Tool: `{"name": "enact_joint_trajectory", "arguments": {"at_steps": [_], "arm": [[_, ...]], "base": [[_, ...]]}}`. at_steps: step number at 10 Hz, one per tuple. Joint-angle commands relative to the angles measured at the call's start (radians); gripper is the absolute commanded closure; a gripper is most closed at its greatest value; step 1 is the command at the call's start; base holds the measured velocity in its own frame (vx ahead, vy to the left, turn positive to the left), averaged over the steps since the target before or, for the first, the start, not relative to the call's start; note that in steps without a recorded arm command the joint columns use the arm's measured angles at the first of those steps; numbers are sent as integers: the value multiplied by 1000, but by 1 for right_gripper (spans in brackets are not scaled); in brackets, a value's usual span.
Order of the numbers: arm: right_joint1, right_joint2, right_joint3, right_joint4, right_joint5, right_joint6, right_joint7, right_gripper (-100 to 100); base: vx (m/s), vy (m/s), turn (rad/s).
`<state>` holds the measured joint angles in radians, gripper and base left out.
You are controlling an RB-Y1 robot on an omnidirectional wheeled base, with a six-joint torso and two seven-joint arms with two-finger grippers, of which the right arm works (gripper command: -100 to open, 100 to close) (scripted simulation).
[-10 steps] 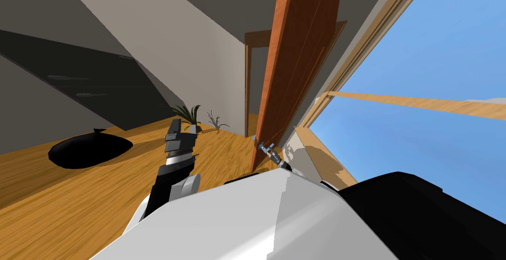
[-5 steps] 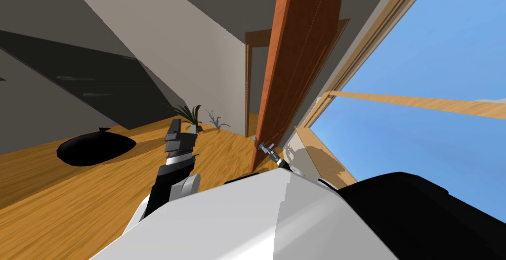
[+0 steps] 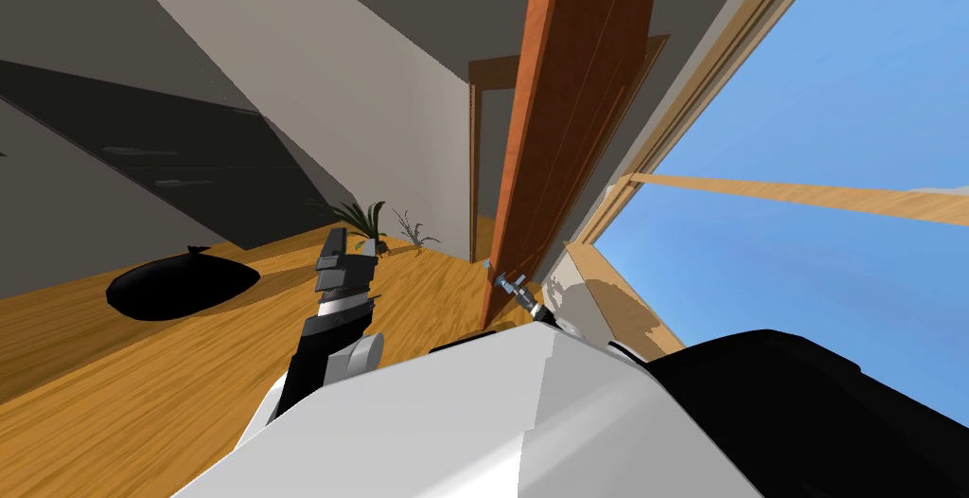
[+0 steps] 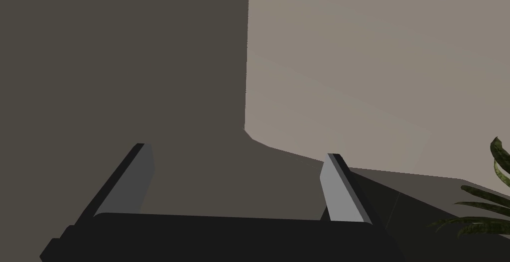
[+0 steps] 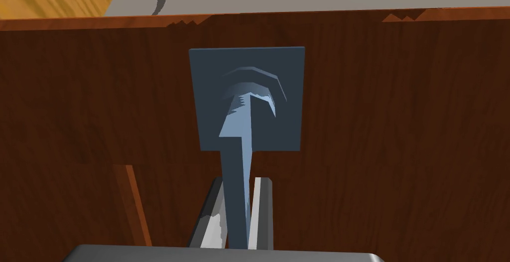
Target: Pull the door open
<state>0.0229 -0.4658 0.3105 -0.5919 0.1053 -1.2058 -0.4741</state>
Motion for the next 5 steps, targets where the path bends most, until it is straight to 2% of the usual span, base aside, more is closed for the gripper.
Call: {"name": "enact_joint_trajectory", "arguments": {"at_steps": [1, 3, 5], "arm": [[9, 0, 8, 6, 9, -30, -2, 100], [13, -3, 15, 24, 17, -68, -4, 100], [15, -6, 19, 36, 23, -94, -5, 100]], "base": [[13, 87, -63], [18, 69, -27], [13, 72, -10]]}}
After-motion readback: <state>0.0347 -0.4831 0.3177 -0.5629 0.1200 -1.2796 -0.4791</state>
